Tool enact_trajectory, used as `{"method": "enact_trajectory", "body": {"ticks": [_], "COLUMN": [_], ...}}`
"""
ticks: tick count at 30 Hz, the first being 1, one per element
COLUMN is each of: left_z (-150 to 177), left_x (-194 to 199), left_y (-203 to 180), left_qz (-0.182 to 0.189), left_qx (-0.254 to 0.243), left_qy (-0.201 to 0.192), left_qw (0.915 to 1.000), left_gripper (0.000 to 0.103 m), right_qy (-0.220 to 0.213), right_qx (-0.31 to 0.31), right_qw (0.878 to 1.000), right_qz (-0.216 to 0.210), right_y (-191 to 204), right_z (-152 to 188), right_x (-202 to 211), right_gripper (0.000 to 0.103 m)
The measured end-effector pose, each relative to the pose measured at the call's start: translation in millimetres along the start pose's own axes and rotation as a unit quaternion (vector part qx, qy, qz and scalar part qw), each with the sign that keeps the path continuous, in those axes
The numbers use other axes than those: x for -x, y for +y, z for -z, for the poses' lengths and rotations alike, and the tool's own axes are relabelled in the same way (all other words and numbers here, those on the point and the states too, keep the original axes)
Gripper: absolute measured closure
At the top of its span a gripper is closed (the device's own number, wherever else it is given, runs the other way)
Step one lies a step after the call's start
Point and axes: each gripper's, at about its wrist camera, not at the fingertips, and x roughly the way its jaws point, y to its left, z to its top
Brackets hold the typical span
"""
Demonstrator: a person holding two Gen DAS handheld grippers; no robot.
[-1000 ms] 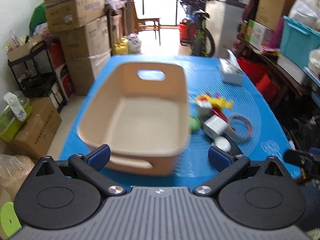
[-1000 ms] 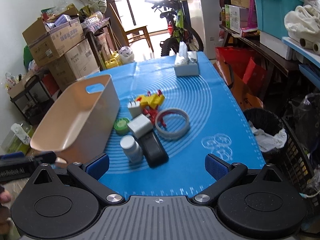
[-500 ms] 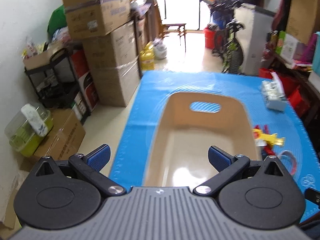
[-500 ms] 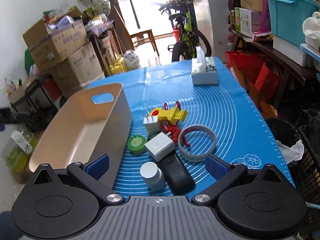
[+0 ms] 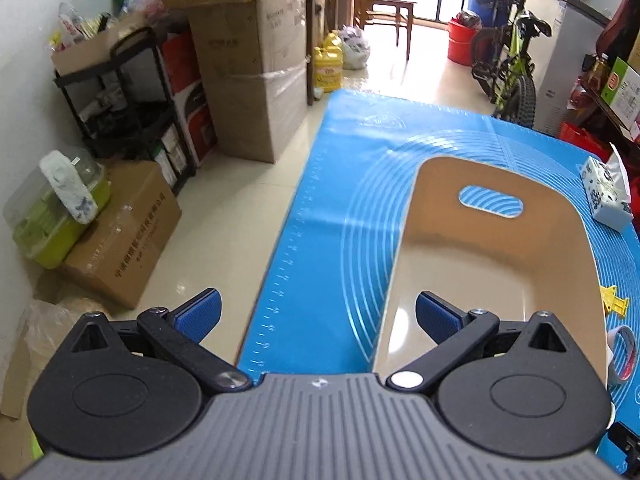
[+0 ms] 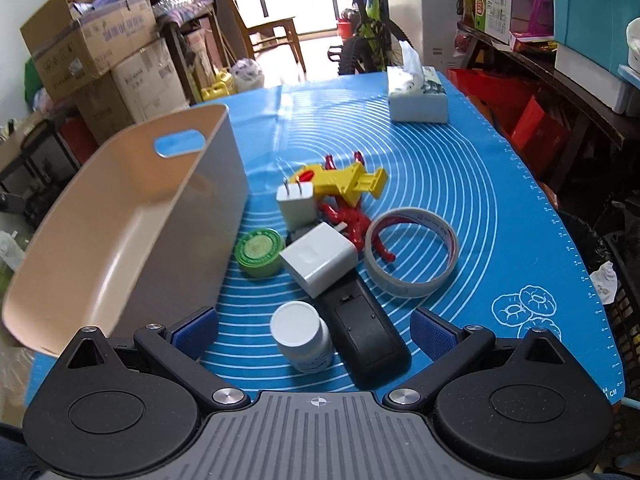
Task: Organize rigid objects
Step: 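Move the right gripper to the white pill bottle and close on it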
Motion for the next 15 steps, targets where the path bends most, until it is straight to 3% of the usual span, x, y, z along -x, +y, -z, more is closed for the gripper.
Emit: {"method": "enact_trajectory", "body": {"ticks": [4,6,10,15], "left_z": [8,12,16,18], "left_x": [-15,-22,-32,-37], "left_y": [-9,-12,-12,-15], "left_qz": [0.017,0.022,0.025,0.029], "left_qx": [-0.015,-0.023,-0.025,-0.032], "left_qy": [0.016,0.028,0.045,0.063], "left_qw": [0.9996,0.9991,0.9984,0.9971], "left_gripper": [0.004,0.018,0.021,0.04], "right_qy": [0.005,0.008,0.008,0.013], "right_qx": [0.001,0.001,0.014,0.027], "right_qw": [1.0,1.0,1.0,0.999], "right_qz": [0.013,0.016,0.023,0.019], "right_y": [-1,-2,3,12], "right_z": [0,-1,-4,-4], "right_x": [-12,-18,-27,-39], "right_gripper": [0.003,0.005,0.006,0.012]}}
